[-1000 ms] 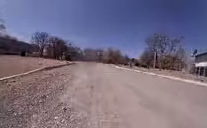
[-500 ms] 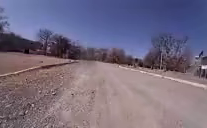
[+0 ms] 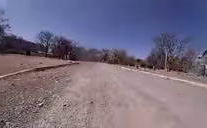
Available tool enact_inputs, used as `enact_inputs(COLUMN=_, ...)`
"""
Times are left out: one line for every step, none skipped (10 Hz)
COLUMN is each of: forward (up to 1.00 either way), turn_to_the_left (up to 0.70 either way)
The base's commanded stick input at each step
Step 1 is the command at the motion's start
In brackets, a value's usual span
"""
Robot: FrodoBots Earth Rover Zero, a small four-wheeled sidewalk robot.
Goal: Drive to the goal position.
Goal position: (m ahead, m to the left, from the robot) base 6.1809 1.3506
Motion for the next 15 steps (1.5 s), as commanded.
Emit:
enact_inputs(forward=1.0, turn_to_the_left=0.0)
enact_inputs(forward=1.0, turn_to_the_left=0.0)
enact_inputs(forward=1.0, turn_to_the_left=0.0)
enact_inputs(forward=1.0, turn_to_the_left=0.0)
enact_inputs(forward=1.0, turn_to_the_left=0.0)
enact_inputs(forward=1.0, turn_to_the_left=0.0)
enact_inputs(forward=1.0, turn_to_the_left=0.0)
enact_inputs(forward=1.0, turn_to_the_left=0.0)
enact_inputs(forward=1.0, turn_to_the_left=0.0)
enact_inputs(forward=1.0, turn_to_the_left=0.0)
enact_inputs(forward=1.0, turn_to_the_left=-0.27)
enact_inputs(forward=1.0, turn_to_the_left=-0.27)
enact_inputs(forward=1.0, turn_to_the_left=-0.27)
enact_inputs(forward=1.0, turn_to_the_left=-0.27)
enact_inputs(forward=1.0, turn_to_the_left=-0.27)
